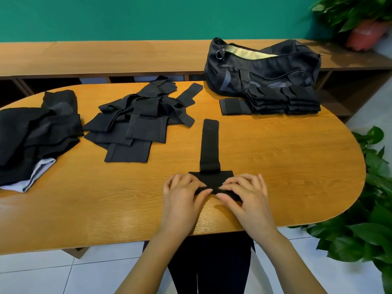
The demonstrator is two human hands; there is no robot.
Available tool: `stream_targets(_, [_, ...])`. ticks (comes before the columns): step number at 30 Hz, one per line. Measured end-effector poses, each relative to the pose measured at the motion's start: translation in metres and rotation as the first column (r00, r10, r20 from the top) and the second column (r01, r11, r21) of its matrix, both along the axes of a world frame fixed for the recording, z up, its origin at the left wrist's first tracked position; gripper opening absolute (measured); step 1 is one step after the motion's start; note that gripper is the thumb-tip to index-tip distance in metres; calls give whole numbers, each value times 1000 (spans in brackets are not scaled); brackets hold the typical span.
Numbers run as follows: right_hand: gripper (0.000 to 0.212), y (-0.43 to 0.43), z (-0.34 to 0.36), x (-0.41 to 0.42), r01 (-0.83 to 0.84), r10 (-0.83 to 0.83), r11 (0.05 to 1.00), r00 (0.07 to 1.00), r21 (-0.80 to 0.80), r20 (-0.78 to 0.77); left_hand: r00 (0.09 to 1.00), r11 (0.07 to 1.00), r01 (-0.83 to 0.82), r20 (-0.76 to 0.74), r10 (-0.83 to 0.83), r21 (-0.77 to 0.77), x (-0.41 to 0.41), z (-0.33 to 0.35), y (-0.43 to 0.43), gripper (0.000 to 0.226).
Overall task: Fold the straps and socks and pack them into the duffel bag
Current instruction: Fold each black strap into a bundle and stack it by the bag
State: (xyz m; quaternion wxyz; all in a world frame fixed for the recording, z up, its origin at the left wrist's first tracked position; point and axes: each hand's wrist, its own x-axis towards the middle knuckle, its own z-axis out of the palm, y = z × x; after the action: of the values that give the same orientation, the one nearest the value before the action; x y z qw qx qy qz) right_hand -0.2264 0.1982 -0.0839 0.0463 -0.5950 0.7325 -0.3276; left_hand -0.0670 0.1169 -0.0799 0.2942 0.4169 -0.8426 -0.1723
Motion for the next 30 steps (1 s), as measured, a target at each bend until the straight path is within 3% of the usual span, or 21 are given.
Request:
stream_targets(2, [50, 0, 0, 0, -5, 5, 1000, 1000, 7, -23, 1000, 1000, 10, -15, -10, 23, 1, 0, -1, 27])
stream_targets(11, [36, -3, 1, 5, 59, -64, 997, 995, -54, -83, 997, 998, 17, -80, -12, 60, 5, 0, -1, 25])
stream_targets(16, [37, -3, 0, 4, 90, -94, 992, 995, -82, -38, 994, 996, 34, -105, -25, 85, 10, -2, 0, 23])
stream_targets(21, [36, -2, 4, 1, 123, -114, 990, 987, -73, 117, 996, 994, 24, -89, -15, 104, 9, 1, -2, 16])
stream_targets(25, [44, 6, 2, -9, 75, -74, 997, 997, -28, 38, 992, 996, -28, -117, 38, 90, 10, 6, -3, 14])
stream_targets(28, [35, 6, 6, -11, 100, -97, 994, 993, -40, 66, 991, 991, -32, -126, 49, 131, 13, 10, -6, 24])
stream_targets(30, [17, 4, 8, -10, 127, -122, 989, 990, -70, 68, 992, 989, -37, -116, 55, 145, 14, 10, -7, 33])
